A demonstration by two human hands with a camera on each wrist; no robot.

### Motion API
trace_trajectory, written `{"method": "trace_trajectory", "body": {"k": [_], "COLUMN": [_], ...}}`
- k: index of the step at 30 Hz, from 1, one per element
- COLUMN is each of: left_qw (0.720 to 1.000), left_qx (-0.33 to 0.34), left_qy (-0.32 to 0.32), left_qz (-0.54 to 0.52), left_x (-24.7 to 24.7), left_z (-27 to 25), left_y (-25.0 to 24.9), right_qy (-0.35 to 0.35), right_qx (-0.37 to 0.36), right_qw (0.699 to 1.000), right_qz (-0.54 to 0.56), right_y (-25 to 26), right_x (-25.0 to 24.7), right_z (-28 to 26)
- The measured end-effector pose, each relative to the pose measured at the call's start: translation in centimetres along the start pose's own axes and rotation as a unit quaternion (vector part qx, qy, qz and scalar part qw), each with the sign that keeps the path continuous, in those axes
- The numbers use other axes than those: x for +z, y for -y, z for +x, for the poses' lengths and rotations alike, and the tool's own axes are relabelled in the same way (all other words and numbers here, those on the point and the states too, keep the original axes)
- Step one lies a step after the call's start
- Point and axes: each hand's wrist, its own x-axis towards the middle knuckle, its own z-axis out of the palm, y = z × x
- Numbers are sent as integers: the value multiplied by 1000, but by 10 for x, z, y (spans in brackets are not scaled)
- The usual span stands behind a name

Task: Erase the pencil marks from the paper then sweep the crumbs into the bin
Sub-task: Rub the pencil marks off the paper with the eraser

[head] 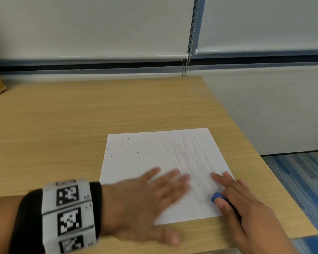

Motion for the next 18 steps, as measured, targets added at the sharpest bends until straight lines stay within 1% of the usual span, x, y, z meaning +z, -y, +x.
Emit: {"method": "trace_trajectory", "body": {"k": [1,2,3,4,5,6,9,10,11,13,16,18], "left_qw": [998,994,989,984,984,988,999,999,1000,998,985,971], "left_qx": [-56,-106,-147,-172,-172,-149,-43,-20,-14,-43,-152,-216], "left_qy": [21,24,21,14,5,-4,-12,-7,0,13,37,38], "left_qz": [-13,-15,-26,-39,-48,-47,-29,-27,-27,-42,-73,-97], "left_x": [-8,-12,-13,-16,-19,-22,-31,-32,-31,-32,-32,-31], "left_z": [-2,-2,0,2,6,12,31,37,40,40,31,25], "left_y": [9,19,29,35,36,31,8,4,5,18,50,65], "right_qy": [-2,-4,-6,-9,-11,-11,-6,-8,-10,-7,-3,3], "right_qx": [1,2,1,1,1,3,9,10,12,19,21,22], "right_qw": [1000,1000,1000,1000,1000,1000,1000,1000,1000,1000,1000,1000], "right_qz": [0,-1,-3,-3,-3,-3,-2,-1,0,1,-9,-10], "right_y": [0,0,0,1,1,1,2,2,2,3,4,5], "right_x": [0,0,1,1,1,0,-1,-1,-2,-2,-2,-4], "right_z": [0,0,-1,-1,0,1,1,1,2,2,3,3]}}
